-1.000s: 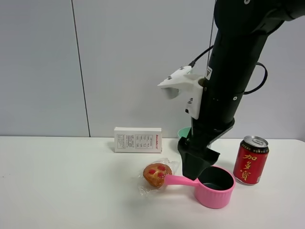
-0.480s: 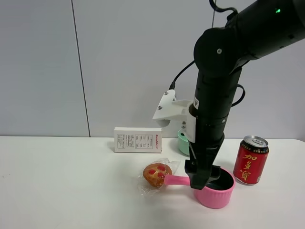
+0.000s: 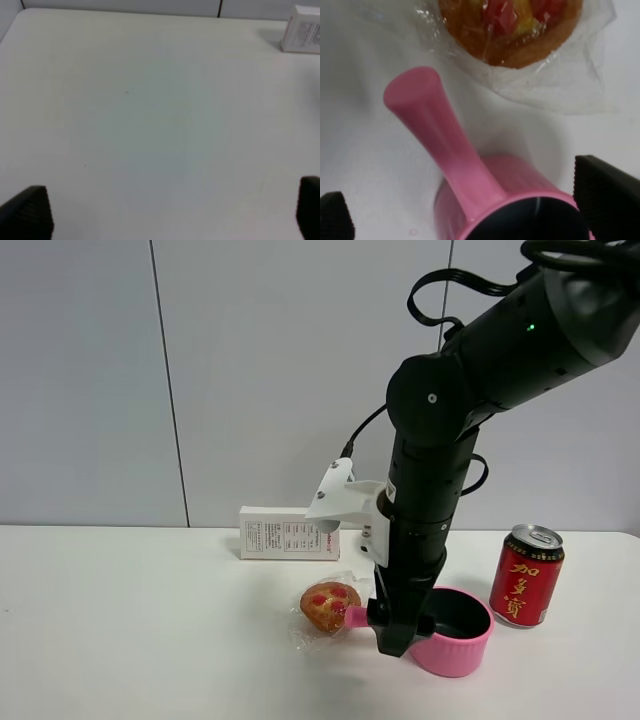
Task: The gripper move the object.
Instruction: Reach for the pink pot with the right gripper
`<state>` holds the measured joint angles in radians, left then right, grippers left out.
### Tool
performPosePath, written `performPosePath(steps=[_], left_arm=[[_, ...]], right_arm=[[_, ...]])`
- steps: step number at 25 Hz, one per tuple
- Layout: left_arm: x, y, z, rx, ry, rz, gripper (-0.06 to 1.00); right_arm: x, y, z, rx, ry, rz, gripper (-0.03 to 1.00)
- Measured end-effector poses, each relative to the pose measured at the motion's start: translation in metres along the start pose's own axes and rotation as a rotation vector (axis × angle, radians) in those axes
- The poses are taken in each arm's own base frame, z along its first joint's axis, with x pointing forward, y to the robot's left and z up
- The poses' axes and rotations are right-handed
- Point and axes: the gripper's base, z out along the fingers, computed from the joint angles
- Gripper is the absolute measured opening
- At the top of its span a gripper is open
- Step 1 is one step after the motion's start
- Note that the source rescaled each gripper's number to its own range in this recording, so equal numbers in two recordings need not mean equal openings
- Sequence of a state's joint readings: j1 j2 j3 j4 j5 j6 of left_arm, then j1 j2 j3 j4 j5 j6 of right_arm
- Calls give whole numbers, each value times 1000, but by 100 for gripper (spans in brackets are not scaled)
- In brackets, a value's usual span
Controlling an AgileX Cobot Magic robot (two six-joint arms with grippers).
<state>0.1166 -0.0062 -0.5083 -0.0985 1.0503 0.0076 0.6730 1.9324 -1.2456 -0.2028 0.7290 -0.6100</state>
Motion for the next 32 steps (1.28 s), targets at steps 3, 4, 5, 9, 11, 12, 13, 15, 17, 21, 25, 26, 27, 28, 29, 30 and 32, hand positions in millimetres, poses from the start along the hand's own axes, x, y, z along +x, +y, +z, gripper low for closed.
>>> performPosePath(steps=[3, 4, 5, 9, 11, 12, 13, 15, 17, 21, 25, 26, 27, 28, 29, 30, 32], left_arm=[[0, 0, 0, 0, 0, 0, 100], [0, 0, 0, 0, 0, 0, 100], [0, 0, 0, 0, 0, 0, 100], [0, 0, 0, 0, 0, 0, 100], [0, 0, 0, 0, 0, 0, 100], [0, 0, 0, 0, 0, 0, 100], [0, 0, 0, 0, 0, 0, 100], [0, 0, 0, 0, 0, 0, 100], [0, 0, 0, 0, 0, 0, 100], [0, 0, 0, 0, 0, 0, 100], [0, 0, 0, 0, 0, 0, 100], [0, 0, 0, 0, 0, 0, 100], [0, 0, 0, 0, 0, 0, 100], [0, 0, 0, 0, 0, 0, 100], [0, 0, 0, 0, 0, 0, 100], [0, 0, 0, 0, 0, 0, 100], [0, 0, 0, 0, 0, 0, 100]], right_arm=[[0, 1, 5, -14, 7, 4, 87], [0, 2, 6, -17, 8, 5, 86], [0, 2, 7, -20, 10, 6, 85], [-1, 3, 10, -27, 10, 11, 75], [-1, 3, 10, -25, 7, 11, 73], [-1, 3, 10, -27, 6, 13, 72], [-1, 3, 10, -29, 5, 16, 72], [-2, 3, 10, -27, -2, 19, 71], [-3, 3, 10, -23, -12, 22, 71], [-3, 3, 10, -28, -19, 32, 71], [-4, 3, 10, -30, -25, 37, 69], [-4, 3, 10, -30, -25, 37, 69], [-4, 3, 11, -32, -25, 38, 69], [-4, 4, 12, -37, -24, 41, 68], [-4, 4, 14, -40, -22, 42, 68], [-4, 5, 17, -46, -17, 42, 68], [-4, 6, 20, -52, -14, 44, 67]])
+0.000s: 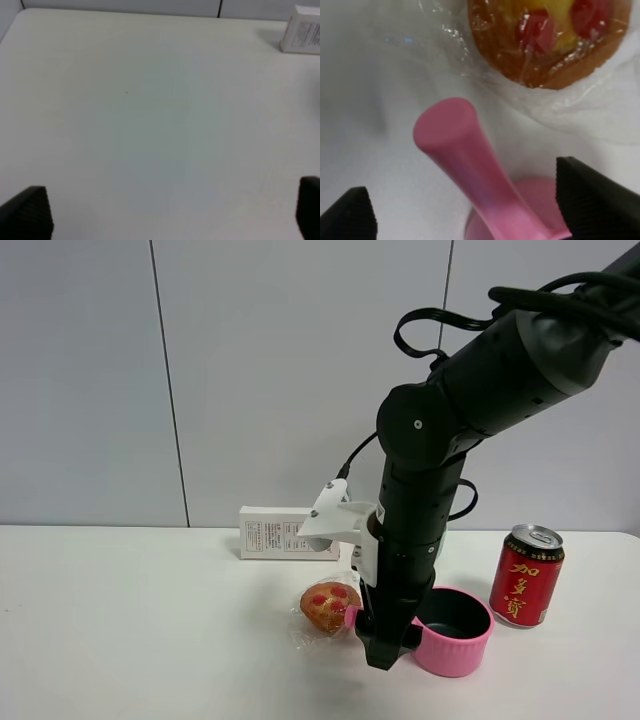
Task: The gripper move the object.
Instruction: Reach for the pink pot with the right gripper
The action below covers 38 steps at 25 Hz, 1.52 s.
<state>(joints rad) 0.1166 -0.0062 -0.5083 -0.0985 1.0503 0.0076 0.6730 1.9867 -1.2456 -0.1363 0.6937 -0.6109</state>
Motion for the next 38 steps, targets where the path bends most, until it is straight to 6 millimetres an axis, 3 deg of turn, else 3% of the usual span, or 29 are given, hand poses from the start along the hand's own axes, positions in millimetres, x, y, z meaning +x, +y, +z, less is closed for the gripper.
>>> performPosePath(steps=[14, 29, 38], left_arm=[[0, 0, 0, 0, 0, 0, 100], [0, 0, 0, 0, 0, 0, 100], [0, 0, 0, 0, 0, 0, 100]], right_arm=[[-3, -2, 3, 18, -28, 0, 46], [-3, -4, 4, 49, -25, -36, 44], [-2, -4, 4, 44, -13, -38, 13]])
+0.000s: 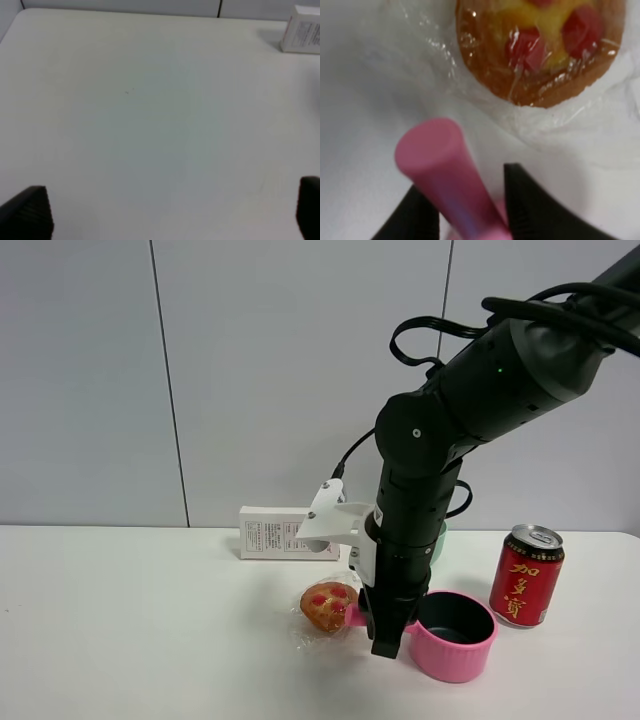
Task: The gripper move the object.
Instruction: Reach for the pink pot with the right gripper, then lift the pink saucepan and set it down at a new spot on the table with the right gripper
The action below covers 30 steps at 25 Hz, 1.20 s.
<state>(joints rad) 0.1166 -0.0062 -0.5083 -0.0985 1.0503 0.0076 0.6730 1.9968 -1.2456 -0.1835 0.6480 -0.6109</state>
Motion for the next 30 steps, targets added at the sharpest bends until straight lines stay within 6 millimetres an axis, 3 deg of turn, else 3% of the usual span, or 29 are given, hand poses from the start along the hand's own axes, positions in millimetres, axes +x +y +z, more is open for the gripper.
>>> performPosePath(steps=[6, 18, 23, 30], left_arm=[[0, 0, 0, 0, 0, 0, 100], [0, 0, 0, 0, 0, 0, 100], [0, 0, 0, 0, 0, 0, 100], [0, 0, 0, 0, 0, 0, 100]], right_arm=[[0, 0, 0, -2, 3, -1, 0], [4, 0, -7, -8, 41, -15, 0], [-8, -16, -50, 40, 37, -47, 0], [-62, -38, -140, 168, -99, -146, 0]])
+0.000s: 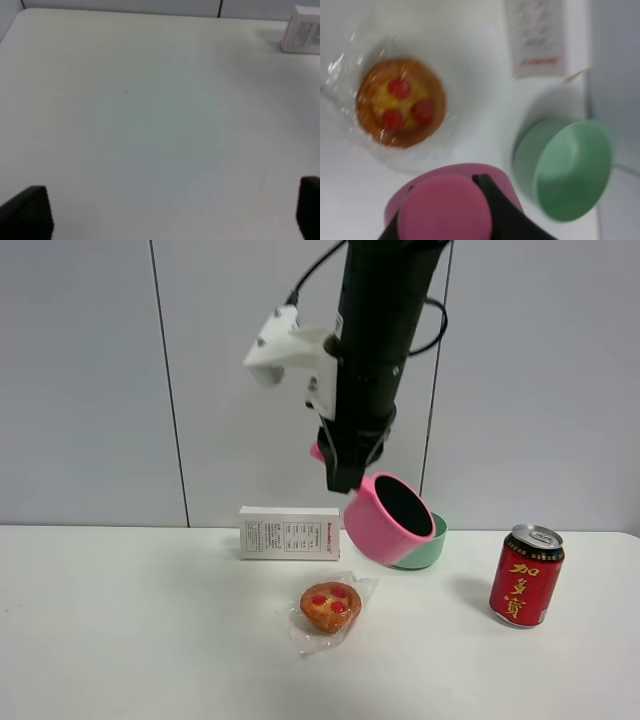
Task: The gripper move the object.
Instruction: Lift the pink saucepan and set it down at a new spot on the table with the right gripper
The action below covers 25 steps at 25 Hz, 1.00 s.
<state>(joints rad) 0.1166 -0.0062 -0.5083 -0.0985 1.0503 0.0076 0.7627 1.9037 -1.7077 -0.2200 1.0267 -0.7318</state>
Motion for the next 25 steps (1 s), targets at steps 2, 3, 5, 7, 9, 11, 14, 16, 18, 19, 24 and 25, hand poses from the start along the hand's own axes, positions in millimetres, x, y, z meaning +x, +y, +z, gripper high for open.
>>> performPosePath(steps=[2, 3, 5, 7, 9, 11, 14, 16, 18, 19, 24, 25], left_arm=[[0, 0, 0, 0, 0, 0, 100], [0, 0, 0, 0, 0, 0, 100], [0, 0, 0, 0, 0, 0, 100], [0, 0, 0, 0, 0, 0, 100], [0, 0, 0, 0, 0, 0, 100], [0, 0, 0, 0, 0, 0, 100], [0, 0, 0, 0, 0, 0, 100], [0, 0, 0, 0, 0, 0, 100], [0, 0, 0, 0, 0, 0, 100], [0, 0, 0, 0, 0, 0, 100], [0, 0, 0, 0, 0, 0, 100], [0, 0, 0, 0, 0, 0, 100]], right_arm=[[-15, -6, -15, 31, -39, -46, 0], [-22, -5, -17, 32, -44, -77, 0], [-35, -5, -19, 30, -51, -134, 0], [-46, -1, -10, 2, -35, -199, 0], [-56, 5, 0, -31, -21, -279, 0], [-63, 9, 12, -60, -5, -380, 0], [-73, 16, 33, -85, 2, -501, 0], [-77, 22, 44, -103, 12, -587, 0], [-80, 26, 54, -105, 24, -687, 0], [-81, 28, 58, -103, 25, -722, 0], [-97, 33, 70, -23, -36, -868, 0], [-100, 33, 71, -5, -48, -905, 0]])
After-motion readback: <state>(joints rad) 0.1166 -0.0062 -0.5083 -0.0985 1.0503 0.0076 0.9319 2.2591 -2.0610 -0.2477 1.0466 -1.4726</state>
